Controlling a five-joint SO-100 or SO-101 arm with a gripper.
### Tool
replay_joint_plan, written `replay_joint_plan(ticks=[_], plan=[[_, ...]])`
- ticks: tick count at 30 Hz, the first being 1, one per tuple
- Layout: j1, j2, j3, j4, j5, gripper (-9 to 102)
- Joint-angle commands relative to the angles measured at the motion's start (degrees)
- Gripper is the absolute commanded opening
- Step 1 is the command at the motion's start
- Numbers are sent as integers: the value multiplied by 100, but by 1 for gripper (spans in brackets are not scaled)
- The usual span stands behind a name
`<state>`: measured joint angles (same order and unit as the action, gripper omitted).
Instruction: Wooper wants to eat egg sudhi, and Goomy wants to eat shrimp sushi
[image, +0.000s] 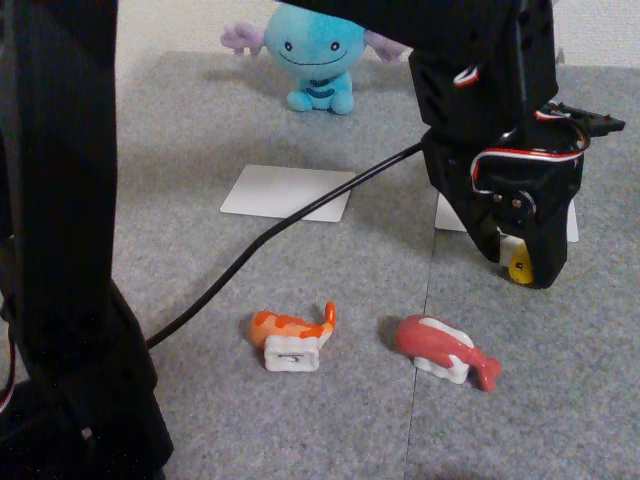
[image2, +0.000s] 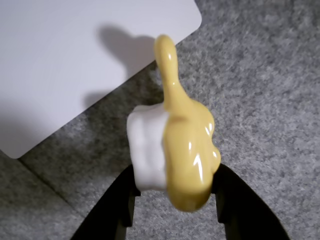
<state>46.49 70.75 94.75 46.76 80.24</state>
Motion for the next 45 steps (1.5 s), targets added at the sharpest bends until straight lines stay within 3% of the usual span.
replay_joint_plan(ticks=[1, 34, 45], plan=[[35, 123, -229, -114, -35, 16], [-88, 1055, -229, 185, -18, 13], [-1969, 2452, -220, 1477, 422, 13]])
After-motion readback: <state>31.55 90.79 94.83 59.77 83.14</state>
